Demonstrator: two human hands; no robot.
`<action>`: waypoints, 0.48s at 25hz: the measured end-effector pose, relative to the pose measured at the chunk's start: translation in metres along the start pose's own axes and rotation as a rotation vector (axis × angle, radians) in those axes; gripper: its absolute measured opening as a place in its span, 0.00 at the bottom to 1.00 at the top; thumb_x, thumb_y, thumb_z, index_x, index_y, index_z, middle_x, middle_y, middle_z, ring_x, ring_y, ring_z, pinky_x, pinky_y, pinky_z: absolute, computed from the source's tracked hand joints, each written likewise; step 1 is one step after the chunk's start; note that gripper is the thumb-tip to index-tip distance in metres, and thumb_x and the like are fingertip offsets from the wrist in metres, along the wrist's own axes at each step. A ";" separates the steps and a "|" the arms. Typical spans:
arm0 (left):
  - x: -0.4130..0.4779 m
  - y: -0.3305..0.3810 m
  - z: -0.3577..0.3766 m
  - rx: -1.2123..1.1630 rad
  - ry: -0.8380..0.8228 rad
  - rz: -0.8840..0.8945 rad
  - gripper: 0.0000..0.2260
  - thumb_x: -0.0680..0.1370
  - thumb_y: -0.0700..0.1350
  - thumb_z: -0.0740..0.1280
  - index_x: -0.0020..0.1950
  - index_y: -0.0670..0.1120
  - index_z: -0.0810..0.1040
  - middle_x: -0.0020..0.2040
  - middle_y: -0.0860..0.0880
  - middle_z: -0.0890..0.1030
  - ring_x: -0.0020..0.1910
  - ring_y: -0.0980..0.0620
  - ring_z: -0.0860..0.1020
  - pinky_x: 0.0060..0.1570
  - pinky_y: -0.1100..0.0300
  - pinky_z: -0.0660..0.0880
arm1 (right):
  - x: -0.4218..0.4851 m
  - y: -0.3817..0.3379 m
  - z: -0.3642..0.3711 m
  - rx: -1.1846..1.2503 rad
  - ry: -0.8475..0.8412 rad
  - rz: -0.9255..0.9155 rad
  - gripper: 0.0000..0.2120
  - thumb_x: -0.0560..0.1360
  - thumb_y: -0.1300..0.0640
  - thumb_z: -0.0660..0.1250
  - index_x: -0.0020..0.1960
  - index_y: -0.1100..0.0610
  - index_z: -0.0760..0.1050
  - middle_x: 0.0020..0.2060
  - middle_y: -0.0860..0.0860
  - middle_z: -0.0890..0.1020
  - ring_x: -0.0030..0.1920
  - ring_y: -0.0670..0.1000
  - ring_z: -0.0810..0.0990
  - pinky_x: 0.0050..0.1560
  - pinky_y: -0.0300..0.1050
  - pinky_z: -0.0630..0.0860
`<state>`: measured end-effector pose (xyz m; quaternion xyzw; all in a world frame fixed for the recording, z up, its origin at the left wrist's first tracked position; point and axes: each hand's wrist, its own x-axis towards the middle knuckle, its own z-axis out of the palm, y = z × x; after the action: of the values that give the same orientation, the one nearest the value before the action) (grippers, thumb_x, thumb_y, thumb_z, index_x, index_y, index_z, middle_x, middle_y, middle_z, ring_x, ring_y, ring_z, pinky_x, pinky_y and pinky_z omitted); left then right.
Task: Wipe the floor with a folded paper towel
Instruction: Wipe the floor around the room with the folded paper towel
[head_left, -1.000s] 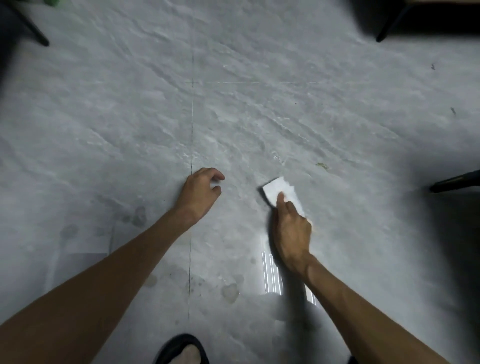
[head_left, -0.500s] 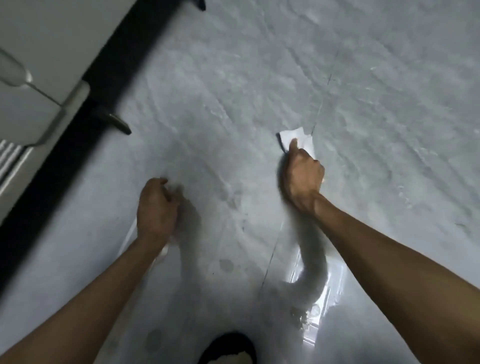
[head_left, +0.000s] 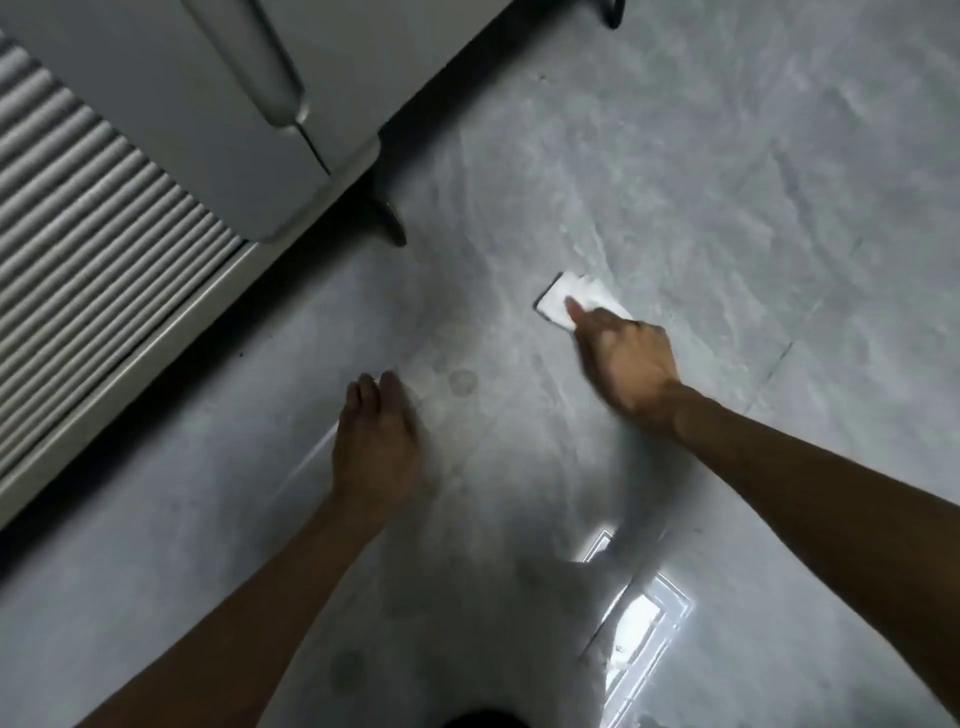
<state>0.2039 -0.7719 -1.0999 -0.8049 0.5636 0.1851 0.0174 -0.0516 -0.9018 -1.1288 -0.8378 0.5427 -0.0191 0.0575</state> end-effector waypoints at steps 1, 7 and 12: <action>-0.001 -0.001 0.001 0.002 -0.025 -0.029 0.24 0.80 0.40 0.55 0.75 0.35 0.58 0.71 0.30 0.62 0.73 0.35 0.59 0.71 0.46 0.61 | 0.016 -0.016 0.001 0.074 0.004 0.217 0.25 0.80 0.60 0.54 0.77 0.53 0.58 0.60 0.57 0.77 0.52 0.62 0.80 0.46 0.53 0.73; 0.013 -0.016 -0.011 -0.151 0.026 -0.211 0.33 0.76 0.38 0.61 0.77 0.37 0.49 0.73 0.31 0.59 0.68 0.32 0.67 0.63 0.47 0.68 | -0.011 -0.140 0.014 0.089 -0.188 -0.956 0.23 0.76 0.62 0.62 0.71 0.57 0.70 0.52 0.55 0.82 0.44 0.57 0.83 0.37 0.49 0.78; 0.018 -0.003 0.001 -0.128 -0.087 -0.183 0.33 0.77 0.40 0.61 0.77 0.36 0.47 0.76 0.31 0.52 0.75 0.35 0.57 0.71 0.49 0.60 | 0.023 0.003 -0.003 -0.030 0.036 -0.347 0.23 0.78 0.61 0.62 0.73 0.52 0.68 0.56 0.58 0.81 0.48 0.60 0.83 0.42 0.52 0.77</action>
<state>0.2119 -0.7867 -1.1068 -0.8436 0.4736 0.2529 0.0072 -0.0453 -0.9239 -1.1268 -0.9192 0.3911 -0.0357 0.0308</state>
